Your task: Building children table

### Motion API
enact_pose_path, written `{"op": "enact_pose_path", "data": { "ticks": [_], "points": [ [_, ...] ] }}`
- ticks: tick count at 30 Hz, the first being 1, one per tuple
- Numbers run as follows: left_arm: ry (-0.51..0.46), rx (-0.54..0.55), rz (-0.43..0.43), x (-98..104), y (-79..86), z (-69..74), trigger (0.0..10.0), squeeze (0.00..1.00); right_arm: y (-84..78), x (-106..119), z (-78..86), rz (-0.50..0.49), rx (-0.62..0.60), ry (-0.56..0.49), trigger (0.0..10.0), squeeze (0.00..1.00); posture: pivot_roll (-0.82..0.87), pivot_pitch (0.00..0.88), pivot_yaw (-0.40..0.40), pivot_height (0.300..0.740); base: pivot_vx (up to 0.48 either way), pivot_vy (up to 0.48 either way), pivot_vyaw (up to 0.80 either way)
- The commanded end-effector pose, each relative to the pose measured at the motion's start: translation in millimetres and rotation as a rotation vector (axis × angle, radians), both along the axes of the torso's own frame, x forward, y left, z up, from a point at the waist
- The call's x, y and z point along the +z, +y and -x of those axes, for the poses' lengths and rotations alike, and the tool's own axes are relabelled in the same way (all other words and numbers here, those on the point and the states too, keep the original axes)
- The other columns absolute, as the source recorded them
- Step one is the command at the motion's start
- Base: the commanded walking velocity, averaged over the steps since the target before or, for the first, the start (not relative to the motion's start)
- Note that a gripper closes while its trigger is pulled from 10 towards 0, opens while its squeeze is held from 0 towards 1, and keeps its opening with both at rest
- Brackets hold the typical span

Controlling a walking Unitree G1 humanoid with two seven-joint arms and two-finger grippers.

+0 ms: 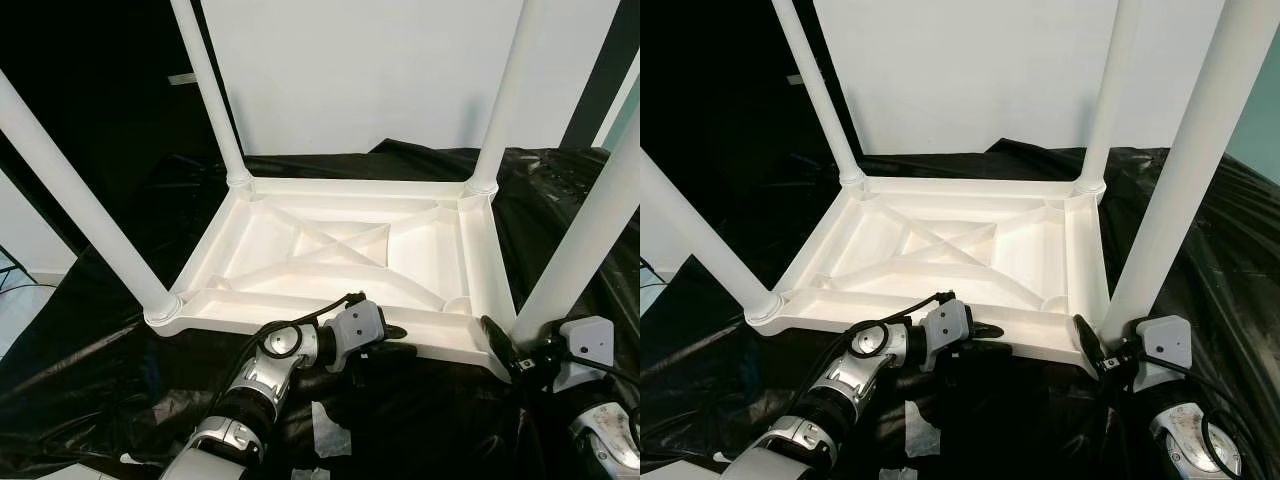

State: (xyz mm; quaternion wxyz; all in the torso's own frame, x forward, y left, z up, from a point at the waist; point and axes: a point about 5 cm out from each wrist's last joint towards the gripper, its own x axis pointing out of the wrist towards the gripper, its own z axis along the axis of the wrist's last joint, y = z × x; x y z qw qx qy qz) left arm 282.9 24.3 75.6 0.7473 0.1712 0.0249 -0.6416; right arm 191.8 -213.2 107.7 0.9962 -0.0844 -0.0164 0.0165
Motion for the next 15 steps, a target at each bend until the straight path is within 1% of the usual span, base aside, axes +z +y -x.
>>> {"op": "enact_pose_path", "data": {
  "ticks": [1,2,3,5,6,9,11,15],
  "points": [
    [0.069,0.142,-0.073,-29.7,0.7,9.1,10.0,0.00,9.1,-20.0,4.5,0.016,-0.029,0.091,0.0,0.00,-0.15,0.000,0.071,0.740,0.000,0.000,0.00],
    [0.069,0.143,-0.071,-29.5,-0.2,9.1,10.0,0.00,6.9,-24.4,9.7,0.023,-0.224,0.067,0.0,0.00,-0.15,0.000,0.070,0.740,0.000,0.000,0.00],
    [0.069,0.143,-0.071,-29.5,-0.2,9.1,10.0,0.00,6.9,-24.4,9.7,0.023,-0.224,0.067,0.0,0.00,-0.15,0.000,0.070,0.740,0.000,0.000,0.00],
    [0.069,0.143,-0.070,-29.4,-1.1,9.4,10.0,0.00,9.3,-22.9,11.6,0.028,-0.301,0.037,0.0,0.00,-0.15,0.000,0.069,0.740,0.000,0.000,0.00],
    [0.069,0.143,-0.069,-29.4,-1.2,9.5,10.0,0.00,10.1,-22.2,11.9,0.024,-0.325,0.029,0.0,0.00,-0.15,0.000,0.070,0.740,0.000,0.000,0.00],
    [0.069,0.143,-0.068,-29.4,-1.1,9.5,10.0,0.00,10.2,-21.3,12.0,0.025,-0.340,0.021,0.0,0.00,-0.15,0.000,0.070,0.740,0.000,0.000,0.00],
    [0.069,0.144,-0.070,-29.5,-0.8,9.4,10.0,0.00,7.4,-19.9,11.5,0.030,-0.378,0.012,0.0,0.00,-0.15,0.000,0.069,0.740,0.000,0.000,0.00],
    [0.068,0.144,-0.072,-29.5,-0.5,9.0,10.0,0.00,8.6,-19.9,10.3,0.035,-0.373,0.012,0.0,0.00,-0.15,0.000,0.069,0.740,0.000,0.000,0.00]
  ]
}}
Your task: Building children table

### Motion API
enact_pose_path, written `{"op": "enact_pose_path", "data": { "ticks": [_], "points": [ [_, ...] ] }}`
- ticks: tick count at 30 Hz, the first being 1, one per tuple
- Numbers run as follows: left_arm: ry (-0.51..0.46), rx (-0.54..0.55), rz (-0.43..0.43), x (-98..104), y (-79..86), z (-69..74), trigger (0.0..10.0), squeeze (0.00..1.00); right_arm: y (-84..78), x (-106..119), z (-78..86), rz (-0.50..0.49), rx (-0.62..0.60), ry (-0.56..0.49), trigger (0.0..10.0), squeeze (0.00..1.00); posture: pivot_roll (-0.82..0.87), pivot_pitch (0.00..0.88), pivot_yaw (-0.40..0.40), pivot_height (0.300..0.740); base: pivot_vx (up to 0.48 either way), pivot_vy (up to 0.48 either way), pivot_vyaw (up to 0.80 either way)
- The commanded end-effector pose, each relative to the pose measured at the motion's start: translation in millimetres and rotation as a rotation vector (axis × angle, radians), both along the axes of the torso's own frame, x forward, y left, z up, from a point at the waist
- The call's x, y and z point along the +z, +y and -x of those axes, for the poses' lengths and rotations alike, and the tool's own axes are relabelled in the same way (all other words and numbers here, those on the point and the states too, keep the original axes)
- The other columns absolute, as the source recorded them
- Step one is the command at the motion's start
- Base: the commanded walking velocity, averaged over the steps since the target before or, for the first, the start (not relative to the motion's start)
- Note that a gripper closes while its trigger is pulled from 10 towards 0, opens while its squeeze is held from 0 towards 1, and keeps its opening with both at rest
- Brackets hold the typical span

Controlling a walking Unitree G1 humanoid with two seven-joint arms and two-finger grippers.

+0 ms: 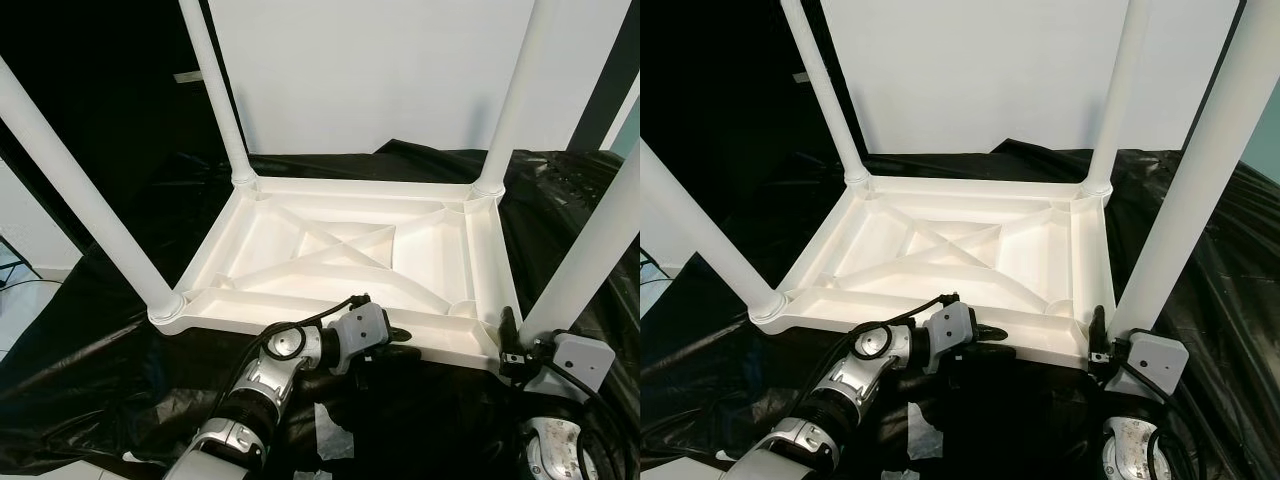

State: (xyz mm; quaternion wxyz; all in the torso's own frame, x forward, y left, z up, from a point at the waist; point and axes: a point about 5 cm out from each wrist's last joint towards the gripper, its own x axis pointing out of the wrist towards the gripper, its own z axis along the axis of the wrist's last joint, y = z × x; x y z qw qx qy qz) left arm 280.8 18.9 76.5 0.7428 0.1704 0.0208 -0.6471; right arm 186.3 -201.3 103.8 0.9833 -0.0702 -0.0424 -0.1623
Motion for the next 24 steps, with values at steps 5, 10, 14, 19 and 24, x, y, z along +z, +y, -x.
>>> {"op": "enact_pose_path", "data": {
  "ticks": [5,10,14,19,24],
  "points": [
    [0.067,0.166,-0.075,-29,5.0,5.3,10.0,0.00,6.8,-14,0.2,0.072,0.120,0.100,10.0,1.00,-0.15,0.000,0.066,0.740,0.000,0.000,0.00],
    [0.070,0.164,-0.077,-31,5.1,6.8,10.0,0.00,1.2,6,-5.8,0.247,0.298,0.040,10.0,0.00,-0.15,0.000,0.066,0.740,0.000,0.000,0.00],
    [0.072,0.162,-0.079,-31,5.2,7.2,10.0,0.00,-3.5,14,-7.0,0.302,0.356,0.030,10.0,0.00,-0.15,0.000,0.065,0.740,0.000,0.000,0.00],
    [0.062,0.159,-0.086,-30,7.8,4.7,10.0,0.00,-5.3,10,-6.7,0.278,0.359,0.053,10.0,0.00,-0.13,0.000,0.074,0.740,0.000,0.000,0.00],
    [0.055,0.162,-0.090,-28,12.2,3.1,10.0,0.00,-2.4,-5,-3.8,0.171,0.314,0.087,1.6,0.00,-0.12,0.000,0.076,0.740,0.000,0.000,0.00]
  ]
}}
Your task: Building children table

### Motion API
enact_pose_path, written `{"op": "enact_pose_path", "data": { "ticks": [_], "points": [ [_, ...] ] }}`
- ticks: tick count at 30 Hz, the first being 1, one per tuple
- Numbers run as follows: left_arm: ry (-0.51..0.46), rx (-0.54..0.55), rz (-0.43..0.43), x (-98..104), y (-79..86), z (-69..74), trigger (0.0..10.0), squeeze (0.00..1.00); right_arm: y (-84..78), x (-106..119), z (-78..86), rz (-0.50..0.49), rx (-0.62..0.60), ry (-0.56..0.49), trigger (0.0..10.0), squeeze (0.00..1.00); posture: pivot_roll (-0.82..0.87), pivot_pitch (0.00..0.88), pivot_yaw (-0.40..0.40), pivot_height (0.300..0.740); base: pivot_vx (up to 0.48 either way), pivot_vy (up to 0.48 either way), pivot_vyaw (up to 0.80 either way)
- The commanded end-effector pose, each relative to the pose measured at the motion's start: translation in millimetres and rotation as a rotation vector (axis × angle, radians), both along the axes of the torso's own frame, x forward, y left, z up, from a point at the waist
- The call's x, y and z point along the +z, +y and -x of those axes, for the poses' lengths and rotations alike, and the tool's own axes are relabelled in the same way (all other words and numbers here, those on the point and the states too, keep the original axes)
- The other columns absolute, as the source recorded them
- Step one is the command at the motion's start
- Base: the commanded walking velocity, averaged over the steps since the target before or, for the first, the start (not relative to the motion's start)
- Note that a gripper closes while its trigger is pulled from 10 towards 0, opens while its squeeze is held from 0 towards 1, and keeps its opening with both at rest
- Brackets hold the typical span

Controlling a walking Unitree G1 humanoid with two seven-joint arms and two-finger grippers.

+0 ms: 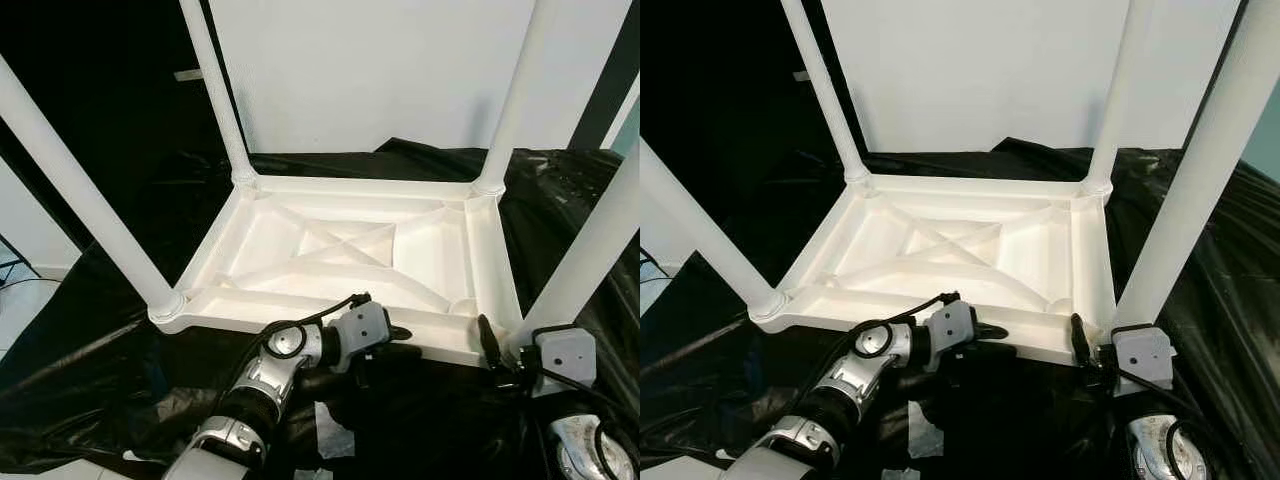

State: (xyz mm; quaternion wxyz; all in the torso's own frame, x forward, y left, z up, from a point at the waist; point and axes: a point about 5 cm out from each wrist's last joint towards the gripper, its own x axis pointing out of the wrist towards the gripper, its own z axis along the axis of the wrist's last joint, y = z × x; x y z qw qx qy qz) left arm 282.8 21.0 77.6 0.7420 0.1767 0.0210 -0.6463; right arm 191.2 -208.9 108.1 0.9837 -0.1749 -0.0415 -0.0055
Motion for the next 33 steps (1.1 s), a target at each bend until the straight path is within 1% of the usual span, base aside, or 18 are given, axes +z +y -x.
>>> {"op": "enact_pose_path", "data": {
  "ticks": [1,2,3,9,11,12,14,16,18,22,23,25,26,27,28,29,31,33],
  "points": [
    [0.062,0.163,-0.080,-30,10.8,5.7,10.0,0.00,6.8,-11,1.9,-0.061,0.005,0.043,1.6,0.00,-0.12,0.000,0.077,0.740,0.000,0.000,0.00],
    [0.062,0.163,-0.080,-30,10.8,5.7,10.0,0.00,6.8,-11,1.9,-0.061,0.005,0.043,1.6,0.00,-0.12,0.000,0.077,0.740,0.000,0.000,0.00],
    [0.063,0.162,-0.082,-31,11.7,6.6,10.0,0.00,8.8,-13,3.0,-0.080,0.006,0.053,0.0,0.00,-0.12,0.000,0.077,0.740,0.000,0.000,0.00],
    [0.065,0.163,-0.085,-31,12.7,7.5,10.0,0.00,10.9,-19,4.7,-0.131,-0.020,0.072,0.0,0.00,-0.11,0.000,0.075,0.740,0.000,0.000,0.00],
    [0.065,0.165,-0.084,-31,11.8,7.0,10.0,0.00,8.1,-21,3.7,-0.159,-0.111,0.067,0.0,0.00,-0.12,0.000,0.073,0.740,0.000,0.000,0.00],
    [0.065,0.165,-0.084,-31,11.8,7.0,10.0,0.00,8.1,-21,3.7,-0.159,-0.111,0.067,0.0,0.00,-0.12,0.000,0.073,0.740,0.000,0.000,0.00],
    [0.064,0.166,-0.079,-30,8.7,6.5,10.0,0.00,2.2,-23,2.5,-0.173,-0.275,0.047,0.0,0.00,-0.12,0.000,0.068,0.740,0.000,0.000,0.00],
    [0.064,0.166,-0.079,-30,8.7,6.5,10.0,0.00,2.2,-23,2.5,-0.173,-0.275,0.047,0.0,0.00,-0.12,0.000,0.068,0.740,0.000,0.000,0.00],
    [0.065,0.172,-0.067,-29,4.6,6.2,10.0,0.00,2.3,-22,0.8,-0.180,-0.387,0.015,0.0,0.00,-0.13,0.000,0.060,0.740,0.000,0.000,0.00],
    [0.068,0.174,-0.063,-30,2.9,6.7,10.0,0.00,5.8,-20,-1.6,-0.180,-0.405,-0.006,0.0,0.00,-0.13,0.000,0.061,0.740,0.000,0.000,0.00],
    [0.070,0.173,-0.065,-31,3.6,7.6,10.0,0.00,8.9,-18,-4.2,-0.175,-0.373,-0.007,0.0,0.00,-0.13,0.000,0.061,0.740,0.000,0.000,0.00],
    [0.071,0.173,-0.065,-31,3.9,7.8,10.0,0.00,9.6,-18,-4.8,-0.173,-0.363,-0.006,0.0,0.00,-0.13,0.000,0.061,0.740,0.000,0.000,0.00],
    [0.071,0.174,-0.067,-31,4.4,7.8,10.0,0.00,10.2,-18,-5.5,-0.171,-0.348,-0.001,4.4,0.00,-0.13,0.000,0.062,0.740,0.000,0.000,0.00],
    [0.070,0.175,-0.067,-31,4.8,7.7,10.0,0.00,10.7,-18,-6.3,-0.157,-0.332,0.001,10.0,0.00,-0.13,0.000,0.062,0.740,0.000,0.000,0.00],
    [0.070,0.175,-0.067,-31,4.8,7.7,10.0,0.00,10.7,-18,-6.3,-0.157,-0.332,0.001,10.0,0.00,-0.13,0.000,0.062,0.740,0.000,0.000,0.00],
    [0.070,0.175,-0.067,-31,4.8,7.8,10.0,0.00,11.5,-17,-7.4,-0.150,-0.304,-0.004,10.0,1.00,-0.13,0.000,0.063,0.740,0.000,0.000,0.00],
    [0.070,0.174,-0.067,-31,4.8,7.9,10.0,0.00,12.0,-16,-8.1,-0.146,-0.285,-0.008,10.0,1.00,-0.13,0.000,0.062,0.740,0.000,0.000,0.00],
    [0.071,0.172,-0.065,-31,3.8,8.2,10.0,0.00,11.5,-10,-10.4,-0.111,-0.224,-0.024,10.0,1.00,-0.14,0.000,0.063,0.740,0.000,0.000,0.00]
  ]
}}
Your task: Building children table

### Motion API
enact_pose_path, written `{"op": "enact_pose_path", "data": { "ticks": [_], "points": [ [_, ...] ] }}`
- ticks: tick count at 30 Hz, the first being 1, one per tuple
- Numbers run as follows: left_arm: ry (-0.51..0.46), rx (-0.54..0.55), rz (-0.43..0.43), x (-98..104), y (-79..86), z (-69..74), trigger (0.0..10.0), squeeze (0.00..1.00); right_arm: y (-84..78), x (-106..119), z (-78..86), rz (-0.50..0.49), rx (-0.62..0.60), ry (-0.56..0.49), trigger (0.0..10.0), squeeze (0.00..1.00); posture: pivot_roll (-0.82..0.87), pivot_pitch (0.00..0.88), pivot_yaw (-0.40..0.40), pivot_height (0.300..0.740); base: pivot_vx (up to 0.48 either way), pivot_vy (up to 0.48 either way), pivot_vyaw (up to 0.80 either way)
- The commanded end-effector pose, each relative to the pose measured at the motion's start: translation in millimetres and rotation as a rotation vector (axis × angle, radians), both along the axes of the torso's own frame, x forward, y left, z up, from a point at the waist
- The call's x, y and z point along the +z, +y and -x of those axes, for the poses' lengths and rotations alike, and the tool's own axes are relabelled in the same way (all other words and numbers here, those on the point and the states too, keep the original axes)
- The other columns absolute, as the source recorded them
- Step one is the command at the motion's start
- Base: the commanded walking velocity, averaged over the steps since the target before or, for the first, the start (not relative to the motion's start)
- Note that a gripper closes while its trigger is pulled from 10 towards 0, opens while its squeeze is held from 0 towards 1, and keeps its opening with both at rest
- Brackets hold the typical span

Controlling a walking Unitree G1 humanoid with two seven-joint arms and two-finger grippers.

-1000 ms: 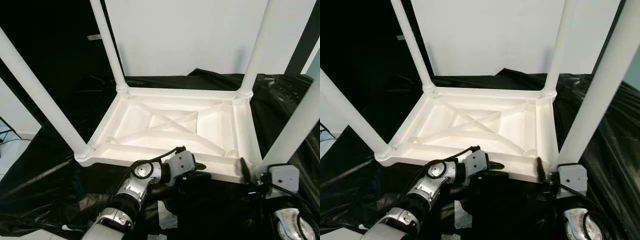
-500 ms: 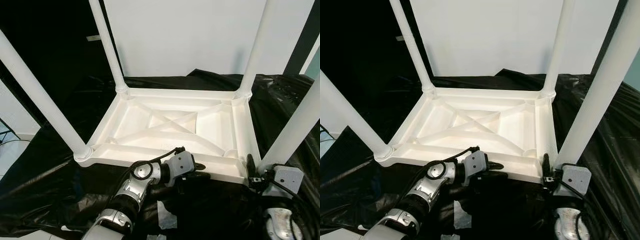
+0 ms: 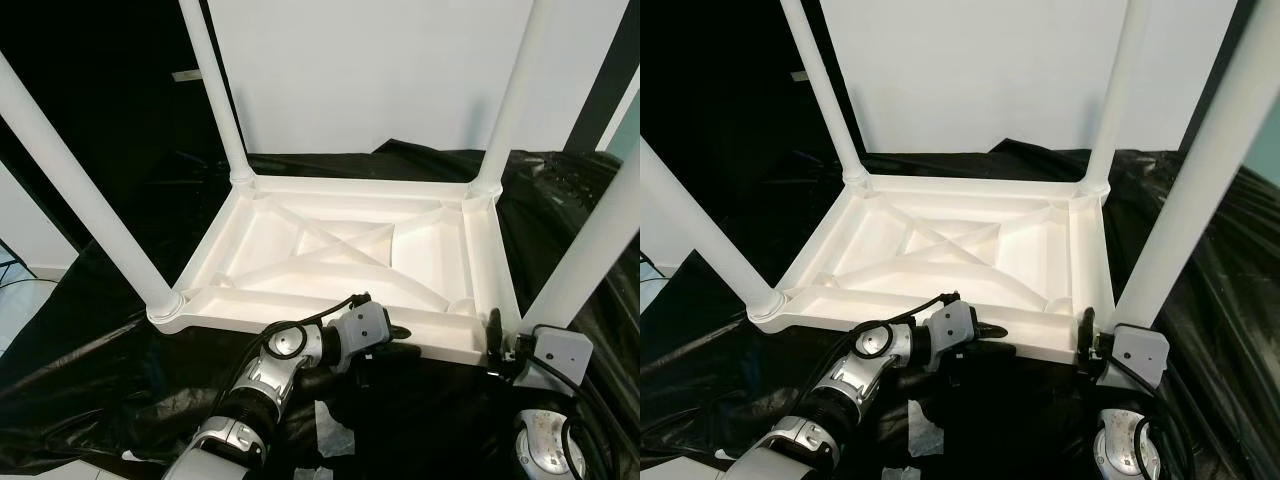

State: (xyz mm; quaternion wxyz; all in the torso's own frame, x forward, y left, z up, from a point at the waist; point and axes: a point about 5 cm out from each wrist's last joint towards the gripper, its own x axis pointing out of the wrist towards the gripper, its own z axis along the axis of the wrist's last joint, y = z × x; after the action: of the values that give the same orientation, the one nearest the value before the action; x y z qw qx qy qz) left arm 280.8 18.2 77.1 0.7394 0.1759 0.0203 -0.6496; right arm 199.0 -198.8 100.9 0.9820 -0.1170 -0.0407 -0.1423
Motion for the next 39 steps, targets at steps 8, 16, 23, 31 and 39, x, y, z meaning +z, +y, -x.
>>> {"op": "enact_pose_path", "data": {
  "ticks": [8,16,23,31,39],
  "points": [
    [0.072,0.176,-0.064,-31,4.5,6.4,10.0,0.00,-12.9,13,-0.5,0.088,0.113,-0.004,10.0,0.00,-0.15,0.000,0.062,0.740,0.000,0.000,0.00],
    [0.070,0.173,-0.062,-29,2.3,5.6,10.0,0.00,-15.2,22,8.0,0.134,0.201,0.003,2.3,0.00,-0.16,0.000,0.062,0.740,0.000,0.000,0.00],
    [0.070,0.170,-0.062,-29,1.9,5.7,10.0,0.00,-15.5,9,12.8,0.070,0.205,0.069,0.0,0.00,-0.16,0.000,0.064,0.740,0.000,0.000,0.00],
    [0.070,0.173,-0.065,-30,3.2,5.1,10.0,0.00,-14.1,-4,9.9,-0.054,0.002,0.096,0.0,0.00,-0.15,0.000,0.063,0.740,0.000,0.000,0.00],
    [0.067,0.170,-0.068,-30,3.9,5.0,10.0,0.00,-3.3,-4,-2.0,-0.026,-0.083,0.074,0.0,0.00,-0.14,0.000,0.065,0.740,0.000,0.000,0.00]
  ]
}}
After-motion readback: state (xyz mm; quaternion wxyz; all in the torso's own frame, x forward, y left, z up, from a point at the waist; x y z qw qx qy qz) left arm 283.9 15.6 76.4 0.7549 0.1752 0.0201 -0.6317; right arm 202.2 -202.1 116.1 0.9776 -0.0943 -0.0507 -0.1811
